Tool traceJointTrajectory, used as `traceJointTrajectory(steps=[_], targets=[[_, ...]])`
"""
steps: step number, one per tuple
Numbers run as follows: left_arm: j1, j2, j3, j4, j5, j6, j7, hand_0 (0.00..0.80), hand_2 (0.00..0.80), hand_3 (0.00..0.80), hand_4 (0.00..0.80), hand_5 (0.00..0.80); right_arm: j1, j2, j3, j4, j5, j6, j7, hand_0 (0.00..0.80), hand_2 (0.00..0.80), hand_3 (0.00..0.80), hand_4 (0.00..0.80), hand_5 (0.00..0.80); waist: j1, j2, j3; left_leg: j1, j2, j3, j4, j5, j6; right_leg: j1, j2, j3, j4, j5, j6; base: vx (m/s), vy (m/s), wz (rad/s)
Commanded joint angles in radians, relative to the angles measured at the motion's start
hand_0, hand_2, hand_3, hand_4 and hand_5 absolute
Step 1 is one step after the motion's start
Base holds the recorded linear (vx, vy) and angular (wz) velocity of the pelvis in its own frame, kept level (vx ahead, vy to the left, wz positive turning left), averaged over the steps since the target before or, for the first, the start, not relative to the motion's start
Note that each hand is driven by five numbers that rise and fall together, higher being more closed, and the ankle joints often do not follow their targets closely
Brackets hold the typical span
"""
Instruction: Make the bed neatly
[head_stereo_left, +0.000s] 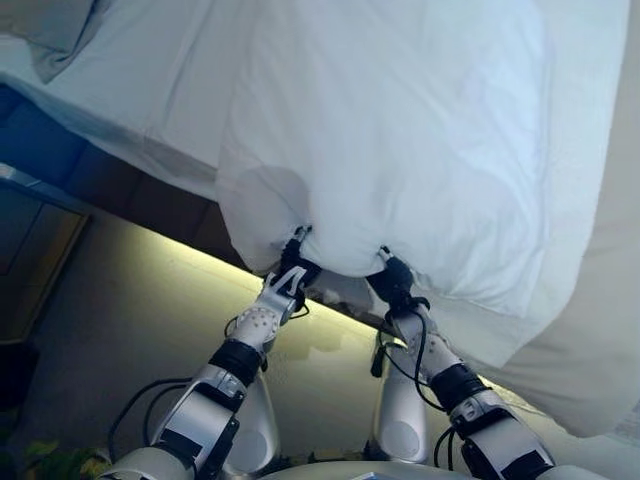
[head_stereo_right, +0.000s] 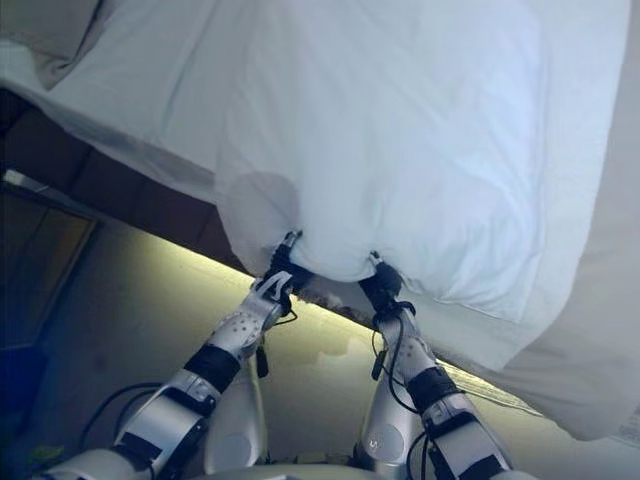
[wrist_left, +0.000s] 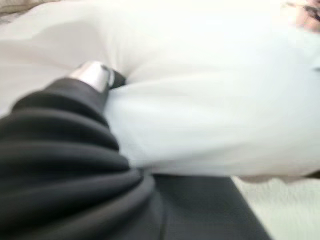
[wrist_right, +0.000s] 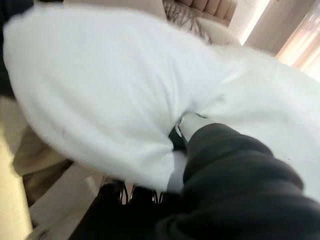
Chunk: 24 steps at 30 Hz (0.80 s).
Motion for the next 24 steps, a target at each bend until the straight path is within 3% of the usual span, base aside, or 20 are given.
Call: traceJointTrajectory(steps=[1, 6, 13, 22, 23, 24], targets=[[0.008, 0.041, 0.041, -0.156, 0.04, 0.031, -0.056, 0.8, 0.8, 0.8, 0.8, 0.8, 0.073, -0.099, -0.193, 0.226, 0.217, 0.046, 0.177, 0.0, 0.0, 0.0, 0.0, 0.0, 0.043, 0.051, -0.039, -0.026, 0.044, -0.091, -0.095, 0.135, -0.032, -0.006, -0.072, 0.01, -0.123, 0.213, 0.033, -0.062, 0.024, 0.08], [0.005, 0.071, 0.062, -0.175, -0.047, 0.051, -0.046, 0.8, 0.8, 0.8, 0.8, 0.8, 0.021, -0.168, -0.336, 0.395, 0.402, 0.141, 0.296, 0.0, 0.0, 0.0, 0.0, 0.0, 0.044, 0.108, -0.025, -0.037, 0.027, -0.084, -0.098, 0.131, -0.033, -0.023, -0.095, 0.008, -0.103, 0.195, 0.033, -0.061, 0.074, 0.09], [0.039, 0.061, 0.035, -0.242, -0.162, 0.015, -0.053, 0.8, 0.8, 0.8, 0.8, 0.8, -0.035, -0.284, -0.491, 0.478, 0.471, 0.194, 0.283, 0.0, 0.0, 0.0, 0.0, 0.0, 0.015, 0.191, -0.013, -0.003, -0.006, -0.039, -0.118, 0.124, -0.036, -0.037, -0.128, 0.036, -0.086, 0.173, 0.033, -0.006, 0.207, 0.09], [0.043, 0.05, 0.008, -0.275, -0.224, 0.004, -0.087, 0.8, 0.8, 0.8, 0.8, 0.8, -0.083, -0.386, -0.573, 0.504, 0.471, 0.214, 0.319, 0.0, 0.0, 0.0, 0.0, 0.0, -0.009, 0.23, 0.017, 0.014, -0.02, 0.006, -0.149, 0.135, -0.036, -0.049, -0.143, 0.054, -0.107, 0.181, 0.033, -0.023, 0.082, -0.04], [0.041, 0.053, 0.009, -0.277, -0.227, 0.007, -0.086, 0.8, 0.8, 0.8, 0.8, 0.8, -0.091, -0.396, -0.574, 0.504, 0.471, 0.216, 0.322, 0.176, 0.176, 0.176, 0.176, 0.176, -0.009, 0.233, 0.019, 0.014, -0.02, 0.007, -0.151, 0.136, -0.037, -0.049, -0.144, 0.052, -0.11, 0.183, 0.033, -0.034, 0.026, 0.01], [0.041, 0.058, 0.008, -0.283, -0.233, 0.008, -0.082, 0.8, 0.8, 0.8, 0.8, 0.8, -0.099, -0.404, -0.574, 0.501, 0.468, 0.216, 0.325, 0.587, 0.587, 0.587, 0.587, 0.587, -0.009, 0.236, 0.022, 0.014, -0.021, 0.009, -0.152, 0.137, -0.037, -0.049, -0.145, 0.05, -0.112, 0.185, 0.033, -0.032, 0.017, 0.03]])
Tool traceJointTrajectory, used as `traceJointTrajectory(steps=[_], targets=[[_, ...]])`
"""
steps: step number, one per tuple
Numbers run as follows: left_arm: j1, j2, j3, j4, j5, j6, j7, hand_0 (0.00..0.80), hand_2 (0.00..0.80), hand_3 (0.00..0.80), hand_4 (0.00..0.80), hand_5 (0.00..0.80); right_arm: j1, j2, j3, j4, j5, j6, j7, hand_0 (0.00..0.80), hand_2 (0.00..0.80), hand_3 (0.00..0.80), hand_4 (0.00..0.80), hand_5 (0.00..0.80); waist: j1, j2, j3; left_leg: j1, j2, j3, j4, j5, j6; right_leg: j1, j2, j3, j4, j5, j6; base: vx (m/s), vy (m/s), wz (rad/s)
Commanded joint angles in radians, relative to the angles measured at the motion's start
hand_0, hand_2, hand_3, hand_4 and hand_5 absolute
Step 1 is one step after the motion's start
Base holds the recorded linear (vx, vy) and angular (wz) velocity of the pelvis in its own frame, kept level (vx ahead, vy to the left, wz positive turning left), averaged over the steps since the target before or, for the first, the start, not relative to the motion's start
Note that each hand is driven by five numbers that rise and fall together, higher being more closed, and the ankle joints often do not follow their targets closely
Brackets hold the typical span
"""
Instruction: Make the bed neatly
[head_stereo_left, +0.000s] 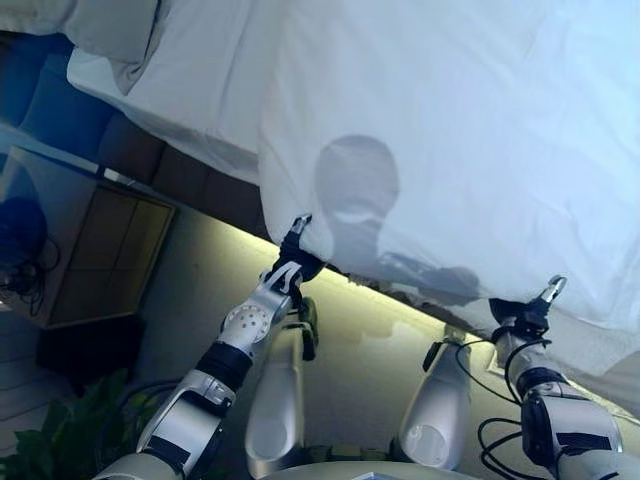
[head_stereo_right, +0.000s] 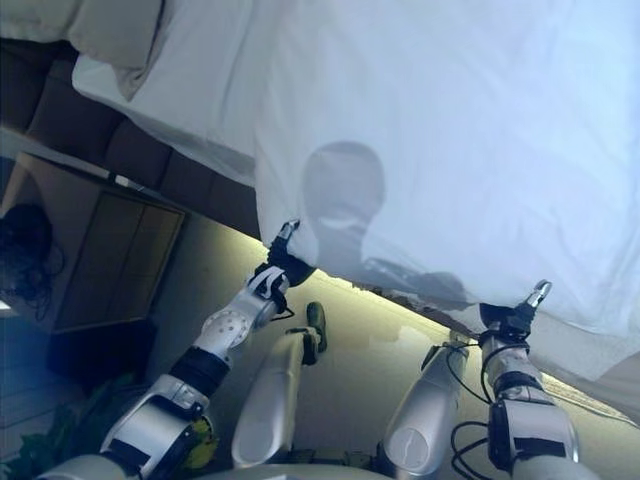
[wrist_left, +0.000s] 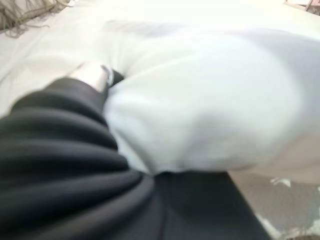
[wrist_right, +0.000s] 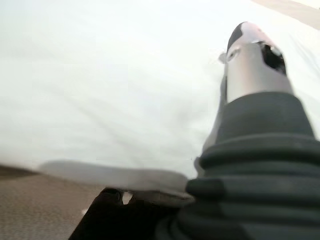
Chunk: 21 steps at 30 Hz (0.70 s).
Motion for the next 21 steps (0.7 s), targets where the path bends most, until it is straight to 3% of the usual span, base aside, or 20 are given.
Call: traceJointTrajectory(steps=[1, 5, 12, 17, 21], targets=[[0.007, -0.003, 0.039, -0.118, -0.057, -0.009, -0.063, 0.8, 0.8, 0.8, 0.8, 0.8, -0.029, -0.095, -0.061, 0.002, 0.027, -0.013, 0.045, 0.8, 0.8, 0.8, 0.8, 0.8, -0.01, 0.04, -0.018, 0.011, 0.083, -0.046, -0.097, 0.116, -0.087, -0.026, -0.042, 0.028, -0.08, 0.153, 0.009, -0.028, 0.011, 0.03], [0.005, 0.002, 0.036, -0.113, -0.052, -0.009, -0.071, 0.8, 0.8, 0.8, 0.8, 0.8, -0.034, -0.124, -0.073, 0.006, 0.019, 0.004, 0.064, 0.8, 0.8, 0.8, 0.8, 0.8, -0.007, 0.039, -0.015, 0.017, 0.083, -0.045, -0.098, 0.116, -0.089, -0.013, -0.044, 0.015, -0.087, 0.155, 0.009, 0.0, 0.0, 0.0], [-0.016, 0.003, 0.042, -0.081, -0.036, 0.005, -0.069, 0.8, 0.8, 0.8, 0.8, 0.8, -0.041, -0.122, -0.052, -0.01, -0.157, 0.048, 0.107, 0.8, 0.8, 0.8, 0.8, 0.8, 0.003, 0.019, -0.012, 0.016, 0.092, -0.056, -0.104, 0.127, -0.087, 0.005, -0.036, -0.004, -0.09, 0.157, 0.009, -0.003, -0.042, 0.02], [-0.017, 0.012, 0.045, -0.054, 0.052, -0.048, -0.074, 0.8, 0.8, 0.8, 0.8, 0.8, -0.029, -0.085, -0.028, -0.031, -0.031, 0.082, 0.162, 0.8, 0.8, 0.8, 0.8, 0.8, 0.011, 0.004, -0.011, 0.011, 0.101, -0.067, -0.13, 0.147, -0.087, 0.016, -0.018, -0.021, -0.107, 0.16, 0.009, -0.021, -0.02, 0.1], [-0.012, 0.013, 0.082, -0.005, 0.167, -0.082, -0.057, 0.8, 0.8, 0.8, 0.8, 0.8, -0.017, -0.036, -0.006, -0.071, -0.095, 0.061, 0.185, 0.8, 0.8, 0.8, 0.8, 0.8, 0.005, -0.009, -0.023, 0.024, 0.108, -0.075, -0.118, 0.14, -0.091, 0.038, -0.01, -0.021, -0.112, 0.155, 0.009, 0.027, 0.138, 0.0]])
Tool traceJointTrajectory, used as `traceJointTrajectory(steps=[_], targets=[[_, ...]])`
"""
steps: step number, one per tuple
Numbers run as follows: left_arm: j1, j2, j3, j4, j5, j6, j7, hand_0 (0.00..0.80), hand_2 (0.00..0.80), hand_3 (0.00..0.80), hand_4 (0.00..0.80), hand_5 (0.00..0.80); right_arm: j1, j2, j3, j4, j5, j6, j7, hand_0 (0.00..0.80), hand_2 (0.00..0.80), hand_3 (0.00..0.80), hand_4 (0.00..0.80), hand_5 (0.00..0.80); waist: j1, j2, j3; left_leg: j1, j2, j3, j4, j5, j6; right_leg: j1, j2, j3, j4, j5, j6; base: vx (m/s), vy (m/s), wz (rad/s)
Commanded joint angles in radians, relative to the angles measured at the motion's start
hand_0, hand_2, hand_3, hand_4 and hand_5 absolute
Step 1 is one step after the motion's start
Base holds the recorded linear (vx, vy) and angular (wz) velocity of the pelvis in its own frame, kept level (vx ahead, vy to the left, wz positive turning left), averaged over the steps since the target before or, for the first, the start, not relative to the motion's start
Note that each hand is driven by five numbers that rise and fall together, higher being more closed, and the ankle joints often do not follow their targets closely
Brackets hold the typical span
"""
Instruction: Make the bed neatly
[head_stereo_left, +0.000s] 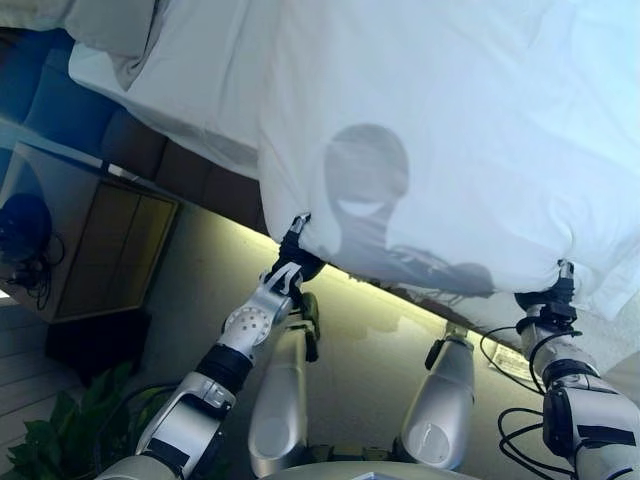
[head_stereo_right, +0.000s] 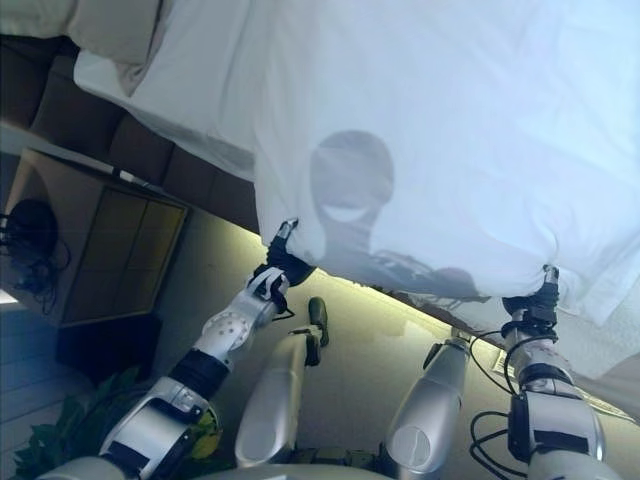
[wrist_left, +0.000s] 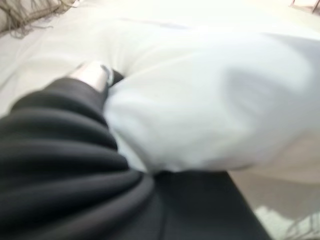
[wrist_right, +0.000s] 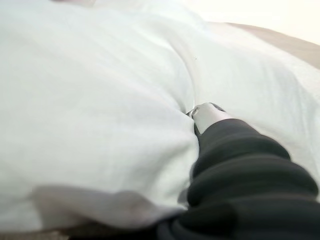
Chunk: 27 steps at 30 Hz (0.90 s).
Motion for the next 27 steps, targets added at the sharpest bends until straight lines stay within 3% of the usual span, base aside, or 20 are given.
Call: traceJointTrajectory(steps=[1, 5, 8, 12, 14, 17, 19, 20, 22, 23, 25, 27], targets=[[-0.028, 0.005, 0.086, 0.03, 0.109, -0.043, -0.036, 0.8, 0.8, 0.8, 0.8, 0.8, 0.01, 0.036, 0.031, -0.084, -0.042, -0.027, 0.044, 0.8, 0.8, 0.8, 0.8, 0.8, 0.013, -0.031, -0.04, 0.012, 0.088, -0.039, -0.037, 0.079, -0.069, 0.01, -0.035, 0.048, -0.096, 0.152, 0.01, 0.082, 0.244, 0.03], [-0.058, -0.012, 0.16, 0.164, 0.068, -0.045, -0.013, 0.8, 0.8, 0.8, 0.8, 0.8, 0.031, 0.06, 0.054, -0.127, -0.104, -0.067, -0.019, 0.8, 0.8, 0.8, 0.8, 0.8, -0.011, -0.051, -0.075, 0.03, 0.066, -0.039, 0.032, 0.016, -0.06, 0.049, -0.053, 0.091, -0.118, 0.16, 0.01, 0.135, 0.269, 0.01], [-0.062, -0.027, 0.216, 0.271, 0.025, -0.044, -0.024, 0.8, 0.8, 0.8, 0.8, 0.8, 0.069, 0.078, 0.044, -0.152, -0.138, -0.067, -0.045, 0.8, 0.8, 0.8, 0.8, 0.8, -0.032, -0.066, -0.111, 0.074, 0.024, -0.013, 0.037, -0.013, -0.034, 0.093, -0.089, 0.113, -0.154, 0.202, 0.01, 0.168, 0.308, -0.05], [-0.026, -0.012, 0.25, 0.289, 0.053, -0.054, 0.001, 0.8, 0.8, 0.8, 0.8, 0.8, 0.152, 0.156, 0.066, -0.224, -0.15, -0.035, -0.043, 0.8, 0.8, 0.8, 0.8, 0.8, -0.032, -0.083, -0.14, 0.151, -0.011, 0.035, 0.006, -0.028, 0.009, 0.128, -0.089, 0.082, -0.128, 0.208, -0.003, 0.124, 0.24, -0.12], [0.002, 0.006, 0.275, 0.3, 0.084, -0.039, -0.002, 0.8, 0.8, 0.8, 0.8, 0.8, 0.204, 0.199, 0.084, -0.24, -0.121, -0.014, -0.037, 0.8, 0.8, 0.8, 0.8, 0.8, -0.023, -0.091, -0.158, 0.187, -0.015, 0.047, -0.033, -0.015, 0.039, 0.126, -0.012, 0.068, -0.02, 0.114, -0.021, 0.047, 0.144, -0.28], [0.039, 0.006, 0.284, 0.319, 0.125, -0.046, -0.027, 0.8, 0.8, 0.8, 0.8, 0.8, 0.254, 0.242, 0.121, -0.219, -0.123, -0.029, 0.025, 0.8, 0.8, 0.8, 0.8, 0.8, -0.01, -0.11, -0.188, 0.235, -0.02, 0.066, -0.112, 0.029, 0.062, 0.153, 0.137, -0.008, 0.029, 0.011, -0.04, 0.041, -0.014, -0.2], [0.054, 0.006, 0.274, 0.322, 0.149, -0.064, -0.033, 0.8, 0.8, 0.8, 0.8, 0.8, 0.285, 0.262, 0.164, -0.225, -0.124, -0.06, 0.046, 0.8, 0.8, 0.8, 0.8, 0.8, -0.008, -0.124, -0.2, 0.253, -0.017, 0.067, -0.132, 0.052, 0.058, 0.191, 0.251, -0.057, -0.023, 0.0, -0.079, 0.067, -0.213, -0.05], [0.059, 0.003, 0.28, 0.327, 0.167, -0.064, -0.035, 0.8, 0.8, 0.8, 0.8, 0.8, 0.297, 0.274, 0.168, -0.228, -0.128, -0.069, 0.052, 0.8, 0.8, 0.8, 0.8, 0.8, -0.007, -0.132, -0.203, 0.259, -0.017, 0.065, -0.134, 0.056, 0.052, 0.208, 0.284, -0.067, -0.056, 0.006, -0.092, 0.081, -0.293, 0.14], [0.072, -0.001, 0.293, 0.341, 0.178, -0.055, -0.04, 0.8, 0.8, 0.8, 0.8, 0.8, 0.316, 0.286, 0.187, -0.236, -0.11, -0.085, 0.051, 0.8, 0.8, 0.8, 0.8, 0.8, -0.01, -0.134, -0.216, 0.277, -0.016, 0.056, -0.169, 0.078, 0.044, 0.254, 0.329, -0.046, -0.134, 0.022, -0.113, 0.078, -0.208, 0.36], [0.08, 0.001, 0.298, 0.346, 0.161, -0.048, -0.043, 0.8, 0.8, 0.8, 0.8, 0.8, 0.317, 0.285, 0.199, -0.244, -0.105, -0.09, 0.035, 0.8, 0.8, 0.8, 0.8, 0.8, -0.003, -0.128, -0.226, 0.283, -0.01, 0.062, -0.194, 0.102, 0.04, 0.265, 0.333, -0.067, -0.142, 0.024, -0.12, 0.043, -0.116, 0.26], [0.1, -0.01, 0.315, 0.352, 0.163, -0.038, -0.055, 0.8, 0.8, 0.8, 0.8, 0.8, 0.317, 0.286, 0.222, -0.279, -0.107, -0.117, -0.011, 0.8, 0.8, 0.8, 0.8, 0.8, -0.005, -0.128, -0.231, 0.288, -0.014, 0.063, -0.189, 0.109, 0.026, 0.298, 0.347, -0.065, -0.191, 0.031, -0.132, 0.02, -0.042, -0.01], [0.133, -0.025, 0.314, 0.352, 0.156, -0.042, -0.074, 0.8, 0.8, 0.8, 0.8, 0.8, 0.318, 0.285, 0.233, -0.309, -0.119, -0.138, -0.037, 0.8, 0.8, 0.8, 0.8, 0.8, -0.01, -0.125, -0.239, 0.283, 0.009, 0.056, -0.173, 0.136, 0.007, 0.316, 0.357, -0.061, -0.229, 0.043, -0.146, 0.034, 0.023, -0.05]])
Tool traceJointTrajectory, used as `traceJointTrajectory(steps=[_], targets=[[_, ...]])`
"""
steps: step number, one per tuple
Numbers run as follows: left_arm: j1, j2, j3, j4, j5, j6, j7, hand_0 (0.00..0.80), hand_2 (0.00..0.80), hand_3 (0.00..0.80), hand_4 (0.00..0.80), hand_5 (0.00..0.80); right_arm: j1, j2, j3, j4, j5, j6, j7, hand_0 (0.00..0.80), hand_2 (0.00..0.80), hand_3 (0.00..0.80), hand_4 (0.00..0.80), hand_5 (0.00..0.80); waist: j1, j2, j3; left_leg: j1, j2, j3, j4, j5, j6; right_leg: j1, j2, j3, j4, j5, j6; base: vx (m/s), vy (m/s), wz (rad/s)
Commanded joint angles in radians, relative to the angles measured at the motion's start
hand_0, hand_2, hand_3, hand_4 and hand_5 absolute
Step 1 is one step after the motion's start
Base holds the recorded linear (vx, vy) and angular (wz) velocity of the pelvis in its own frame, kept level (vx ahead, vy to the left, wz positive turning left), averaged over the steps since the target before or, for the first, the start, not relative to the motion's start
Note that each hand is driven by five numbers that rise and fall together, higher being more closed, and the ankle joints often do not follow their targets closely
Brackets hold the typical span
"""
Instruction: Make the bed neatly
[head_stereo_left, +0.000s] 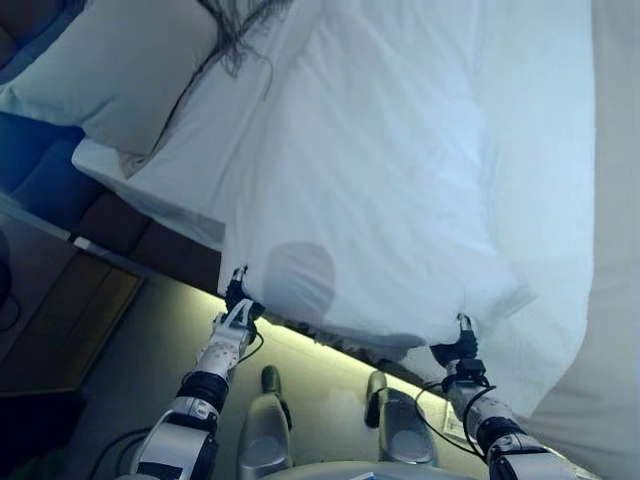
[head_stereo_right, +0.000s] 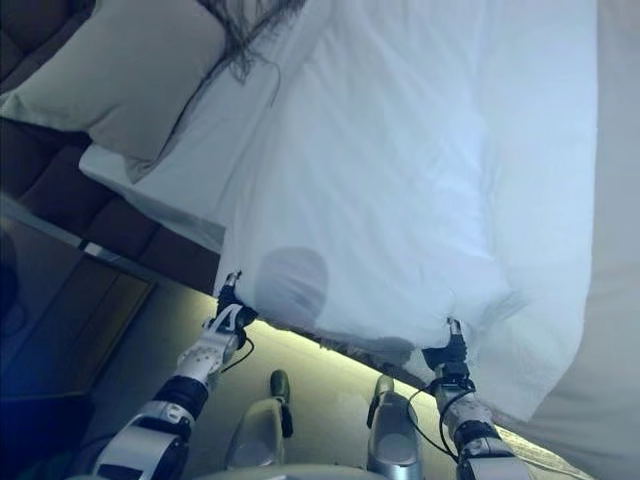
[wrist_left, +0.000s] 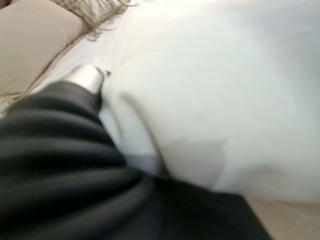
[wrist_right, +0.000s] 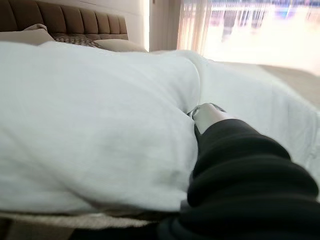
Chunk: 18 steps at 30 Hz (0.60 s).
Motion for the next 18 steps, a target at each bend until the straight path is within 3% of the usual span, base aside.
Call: traceJointTrajectory(steps=[1, 5, 7, 9, 11, 14, 17, 18], targets=[[0.032, -0.009, 0.045, -0.013, 0.029, -0.015, -0.081, 0.8, 0.8, 0.8, 0.8, 0.8, 0.028, 0.002, 0.017, -0.097, 0.001, -0.042, -0.019, 0.8, 0.8, 0.8, 0.8, 0.8, 0.016, -0.029, -0.036, -0.031, -0.036, 0.032, 0.065, 0.067, 0.006, 0.066, 0.033, 0.01, -0.179, 0.17, 0.039, 0.09, 0.088, -0.05], [0.065, -0.019, 0.071, 0.001, -0.003, -0.007, -0.074, 0.8, 0.8, 0.8, 0.8, 0.8, 0.076, -0.005, -0.019, -0.138, -0.038, -0.023, -0.032, 0.8, 0.8, 0.8, 0.8, 0.8, 0.001, -0.001, -0.06, -0.016, 0.117, 0.003, 0.004, 0.201, -0.073, 0.093, 0.027, 0.027, -0.168, 0.135, 0.04, 0.143, 0.224, -0.18], [0.067, -0.031, 0.076, 0.018, -0.008, 0.007, -0.095, 0.8, 0.8, 0.8, 0.8, 0.8, 0.08, -0.011, -0.054, -0.128, -0.042, -0.011, -0.051, 0.8, 0.8, 0.8, 0.8, 0.8, -0.01, 0.017, -0.075, 0.028, 0.188, -0.021, -0.072, 0.243, -0.092, 0.108, -0.005, 0.041, -0.149, 0.11, 0.054, 0.192, 0.445, -0.05], [0.072, -0.045, 0.07, 0.013, -0.007, 0.015, -0.103, 0.8, 0.8, 0.8, 0.8, 0.8, 0.08, -0.019, -0.077, -0.113, -0.063, -0.005, -0.053, 0.8, 0.8, 0.8, 0.8, 0.8, -0.015, 0.029, -0.085, 0.07, 0.207, -0.024, -0.118, 0.25, -0.097, 0.114, -0.033, 0.054, -0.132, 0.094, 0.066, 0.183, 0.461, 0.04], [0.082, -0.061, 0.064, 0.007, -0.005, 0.029, -0.107, 0.8, 0.8, 0.8, 0.8, 0.8, 0.08, -0.028, -0.101, -0.091, -0.1, -0.002, -0.054, 0.8, 0.8, 0.8, 0.8, 0.8, -0.021, 0.047, -0.1, 0.107, 0.212, -0.024, -0.156, 0.239, -0.104, 0.117, -0.071, 0.072, -0.113, 0.083, 0.086, 0.222, 0.526, 0.05], [0.1, -0.083, 0.053, -0.004, -0.02, 0.062, -0.085, 0.8, 0.8, 0.8, 0.8, 0.8, 0.078, -0.051, -0.126, -0.069, -0.159, -0.024, -0.077, 0.8, 0.8, 0.8, 0.8, 0.8, -0.023, 0.066, -0.117, 0.144, 0.183, -0.013, -0.162, 0.187, -0.114, 0.13, -0.161, 0.106, -0.084, 0.078, 0.135, 0.253, 0.611, 0.03], [0.085, -0.09, 0.048, -0.002, -0.011, 0.118, -0.057, 0.8, 0.8, 0.8, 0.8, 0.8, 0.087, -0.079, -0.145, -0.055, -0.174, -0.033, -0.099, 0.8, 0.8, 0.8, 0.8, 0.8, -0.029, 0.048, -0.127, 0.141, 0.129, 0.045, -0.067, 0.077, -0.101, 0.167, -0.266, 0.108, -0.098, 0.113, 0.189, 0.241, 0.518, 0.09], [0.079, -0.089, 0.034, -0.003, -0.009, 0.121, -0.037, 0.8, 0.8, 0.8, 0.8, 0.8, 0.1, -0.072, -0.146, -0.054, -0.161, -0.034, -0.092, 0.8, 0.8, 0.8, 0.8, 0.8, -0.02, 0.032, -0.133, 0.134, 0.098, 0.037, -0.028, 0.042, -0.086, 0.189, -0.295, 0.11, -0.122, 0.144, 0.2, 0.227, 0.317, 0.12]])
